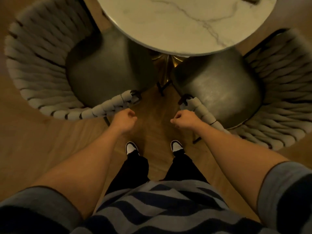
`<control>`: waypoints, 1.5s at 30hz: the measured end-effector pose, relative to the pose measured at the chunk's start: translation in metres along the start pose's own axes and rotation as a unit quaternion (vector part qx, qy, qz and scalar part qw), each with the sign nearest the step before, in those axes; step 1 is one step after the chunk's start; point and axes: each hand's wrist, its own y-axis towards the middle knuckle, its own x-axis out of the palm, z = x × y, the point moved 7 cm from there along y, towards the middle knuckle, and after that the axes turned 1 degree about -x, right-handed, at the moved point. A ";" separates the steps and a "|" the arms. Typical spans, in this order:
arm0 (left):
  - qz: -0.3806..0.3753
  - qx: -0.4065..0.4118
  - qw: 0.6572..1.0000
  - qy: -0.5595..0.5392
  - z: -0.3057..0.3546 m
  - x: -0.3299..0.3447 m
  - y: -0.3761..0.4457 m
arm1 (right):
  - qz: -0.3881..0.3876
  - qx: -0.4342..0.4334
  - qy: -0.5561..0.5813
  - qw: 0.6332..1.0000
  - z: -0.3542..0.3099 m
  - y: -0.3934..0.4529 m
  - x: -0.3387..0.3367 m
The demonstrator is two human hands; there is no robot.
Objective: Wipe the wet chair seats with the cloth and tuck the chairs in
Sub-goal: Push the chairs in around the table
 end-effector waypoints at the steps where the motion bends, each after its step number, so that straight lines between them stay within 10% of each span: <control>1: 0.010 0.027 0.999 0.033 0.004 -0.009 0.009 | 0.011 0.005 0.003 1.000 -0.002 0.001 0.003; 6: 0.018 0.169 0.971 0.171 0.032 -0.037 0.046 | 0.098 0.009 0.033 0.995 -0.008 0.007 -0.006; 13: 0.009 0.152 0.965 0.215 0.025 -0.053 0.098 | 0.286 0.011 -0.062 0.956 0.008 0.021 -0.066; 17: -0.012 0.162 0.964 0.209 0.003 -0.039 0.106 | 0.278 0.049 -0.122 0.952 0.036 0.038 -0.070; 24: 0.189 0.211 0.893 0.351 0.006 -0.037 0.094 | 0.304 0.026 -0.229 0.924 0.060 0.040 -0.064; 45: 0.236 0.171 0.879 0.378 -0.018 -0.080 0.115 | 0.326 0.009 -0.319 0.890 0.073 0.039 -0.069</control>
